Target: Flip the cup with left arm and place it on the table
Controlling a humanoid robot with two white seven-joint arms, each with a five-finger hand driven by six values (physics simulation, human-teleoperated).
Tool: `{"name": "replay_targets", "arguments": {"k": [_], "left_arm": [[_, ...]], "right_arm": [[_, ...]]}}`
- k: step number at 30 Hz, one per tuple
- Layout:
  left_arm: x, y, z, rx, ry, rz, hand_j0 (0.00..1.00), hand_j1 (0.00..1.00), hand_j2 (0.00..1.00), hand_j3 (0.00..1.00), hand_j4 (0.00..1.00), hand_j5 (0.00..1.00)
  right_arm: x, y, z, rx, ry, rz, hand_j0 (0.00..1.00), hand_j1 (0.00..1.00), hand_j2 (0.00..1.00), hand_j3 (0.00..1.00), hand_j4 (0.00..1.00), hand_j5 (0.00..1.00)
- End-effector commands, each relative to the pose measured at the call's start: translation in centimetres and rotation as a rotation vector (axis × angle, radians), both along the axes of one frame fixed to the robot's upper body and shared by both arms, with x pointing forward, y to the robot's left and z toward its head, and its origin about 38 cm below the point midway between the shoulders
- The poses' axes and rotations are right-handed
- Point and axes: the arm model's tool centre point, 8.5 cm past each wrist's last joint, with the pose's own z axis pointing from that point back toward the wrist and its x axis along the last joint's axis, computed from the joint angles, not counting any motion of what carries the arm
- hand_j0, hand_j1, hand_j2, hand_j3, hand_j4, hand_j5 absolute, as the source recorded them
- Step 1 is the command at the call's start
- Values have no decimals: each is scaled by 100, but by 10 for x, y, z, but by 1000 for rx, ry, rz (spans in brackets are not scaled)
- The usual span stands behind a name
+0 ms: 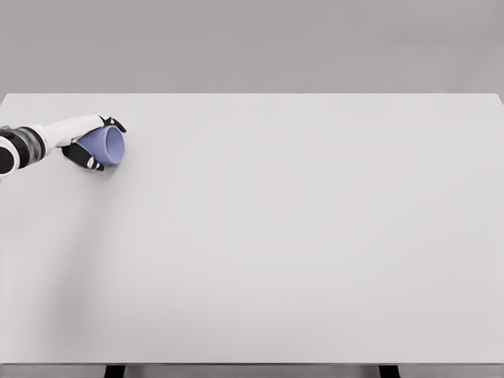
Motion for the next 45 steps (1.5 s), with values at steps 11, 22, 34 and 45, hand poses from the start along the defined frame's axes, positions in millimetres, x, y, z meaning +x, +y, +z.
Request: {"name": "replay_targets", "arguments": {"k": [11, 22, 34, 45], "left_arm": [[5, 8, 29, -179, -63, 35, 61, 61, 61, 61, 61, 61], [4, 6, 37, -371, -69, 34, 61, 61, 61, 61, 61, 61], [-1, 1, 27, -508, -75, 57, 61, 61, 61, 61, 61, 61], [-9, -5, 12, -575, -68, 31, 61, 61, 61, 61, 61, 61]], "right_arm": [[0, 0, 0, 0, 0, 0, 100, 100, 100, 100, 100, 100], [0, 0, 0, 0, 0, 0, 100, 100, 100, 100, 100, 100], [0, 0, 0, 0, 0, 1, 100, 100, 100, 100, 100, 100], [0, 0, 0, 0, 0, 0, 100, 100, 100, 100, 100, 100]]}}
